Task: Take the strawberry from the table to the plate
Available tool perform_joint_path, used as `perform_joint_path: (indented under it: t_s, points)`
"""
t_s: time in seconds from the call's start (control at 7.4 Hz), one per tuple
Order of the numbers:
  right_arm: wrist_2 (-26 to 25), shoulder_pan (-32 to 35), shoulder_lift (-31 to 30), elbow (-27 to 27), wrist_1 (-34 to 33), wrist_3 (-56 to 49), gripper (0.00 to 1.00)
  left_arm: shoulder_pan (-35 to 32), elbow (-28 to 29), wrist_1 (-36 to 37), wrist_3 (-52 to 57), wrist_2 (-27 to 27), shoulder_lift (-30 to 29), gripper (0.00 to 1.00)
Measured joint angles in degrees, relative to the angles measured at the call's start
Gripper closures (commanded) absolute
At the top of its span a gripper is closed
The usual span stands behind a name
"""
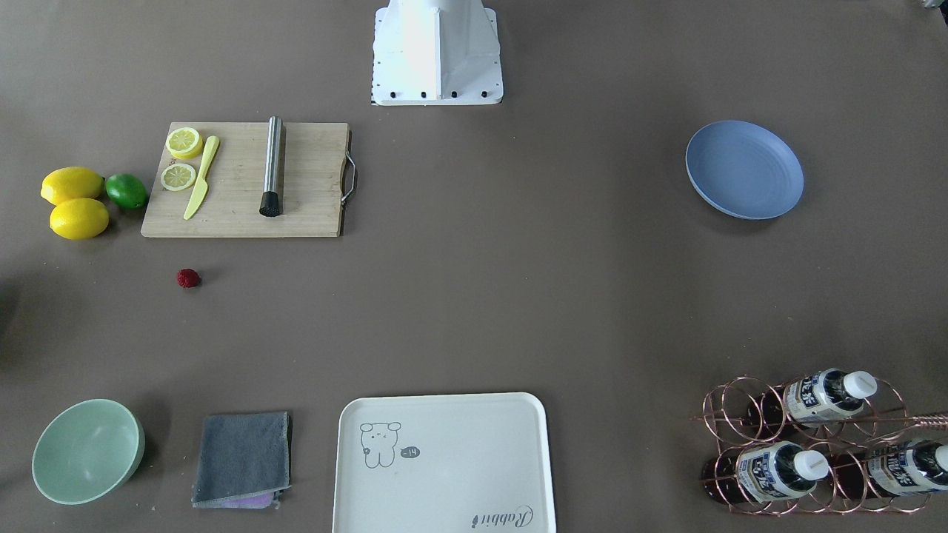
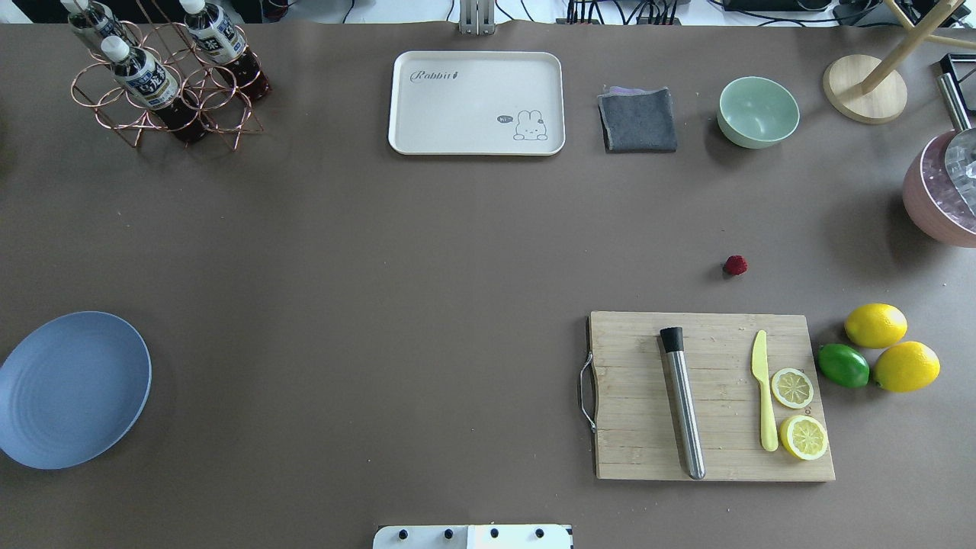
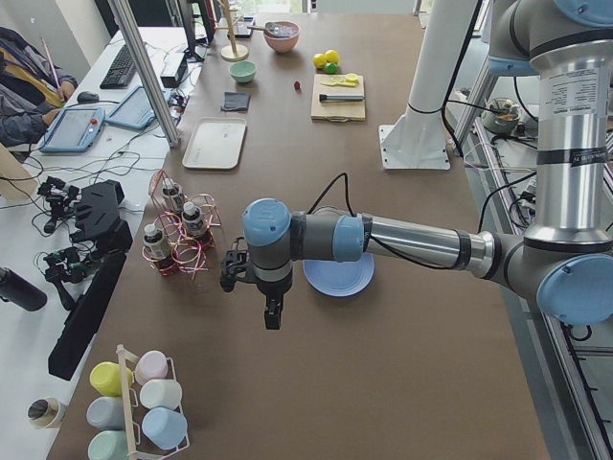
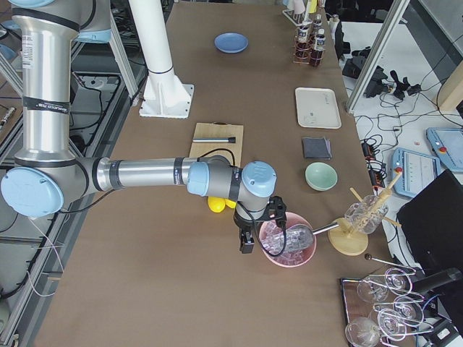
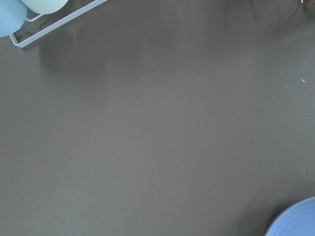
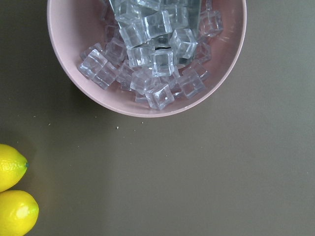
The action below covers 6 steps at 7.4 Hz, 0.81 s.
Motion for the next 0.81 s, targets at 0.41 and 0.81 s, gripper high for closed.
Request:
perform_joint_path:
  t_s: [0.41,0.81]
  points:
    - [0.02,0.00,0.30,0.17,0.00,0.08,0.00,0.00,-0.11,0.00,0.00,-0.08,-0.01,0.02]
    - [1.96,-0.10,0.50,1.18,0.05,0.37,0.00,0.95,-1.93,-0.02,-2.04,-0.33,-0.12,0.02]
